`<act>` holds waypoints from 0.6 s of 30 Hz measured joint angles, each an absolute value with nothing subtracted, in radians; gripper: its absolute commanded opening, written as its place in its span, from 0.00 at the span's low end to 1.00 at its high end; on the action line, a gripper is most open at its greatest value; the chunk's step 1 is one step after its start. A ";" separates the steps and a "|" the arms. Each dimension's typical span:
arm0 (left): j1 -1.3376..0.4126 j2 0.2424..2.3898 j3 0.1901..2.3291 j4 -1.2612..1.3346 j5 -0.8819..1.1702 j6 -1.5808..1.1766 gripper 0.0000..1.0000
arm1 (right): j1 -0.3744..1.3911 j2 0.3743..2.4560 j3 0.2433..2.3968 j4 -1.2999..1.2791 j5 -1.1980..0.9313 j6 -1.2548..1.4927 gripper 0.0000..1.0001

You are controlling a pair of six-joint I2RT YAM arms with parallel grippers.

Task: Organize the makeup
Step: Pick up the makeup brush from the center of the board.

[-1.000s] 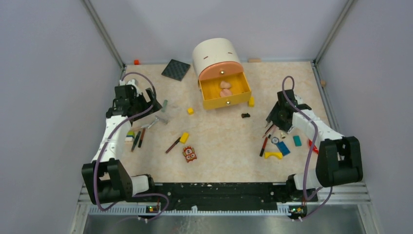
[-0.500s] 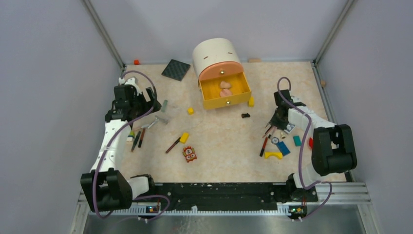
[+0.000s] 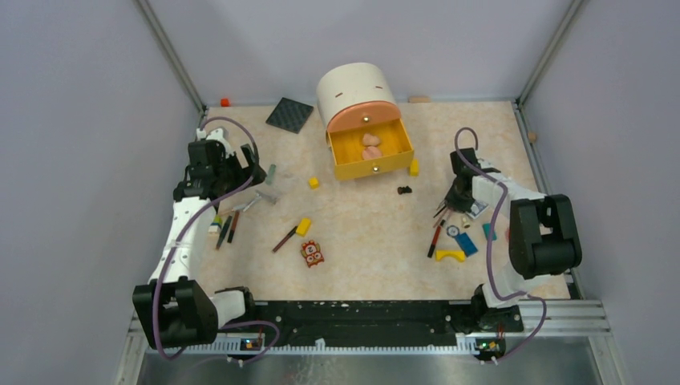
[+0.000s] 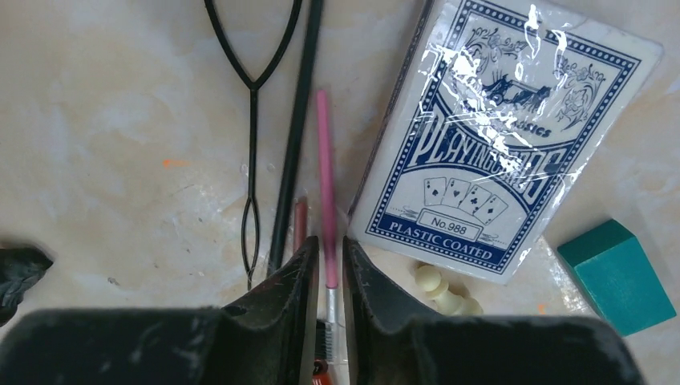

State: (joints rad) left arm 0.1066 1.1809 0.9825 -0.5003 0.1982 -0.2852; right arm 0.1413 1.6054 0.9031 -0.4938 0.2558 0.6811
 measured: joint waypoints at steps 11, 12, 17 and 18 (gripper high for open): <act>0.107 1.181 0.977 -0.500 0.205 -0.285 0.99 | 0.132 1.612 0.904 -0.460 0.242 0.680 0.00; 0.107 1.181 0.977 -0.500 0.205 -0.285 0.99 | 0.132 1.611 0.904 -0.461 0.242 0.679 0.00; 0.107 1.180 0.976 -0.500 0.205 -0.285 0.99 | 0.132 1.575 0.904 -0.494 0.244 0.655 0.00; 0.107 1.180 0.976 -0.500 0.205 -0.285 0.99 | 0.132 1.551 0.904 -0.502 0.246 0.647 0.00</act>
State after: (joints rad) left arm 0.1066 1.1805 0.9760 -0.4995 0.2050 -0.2852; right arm 0.1322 1.5505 0.9043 -0.5018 0.2459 0.6472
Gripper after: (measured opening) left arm 0.989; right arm 0.009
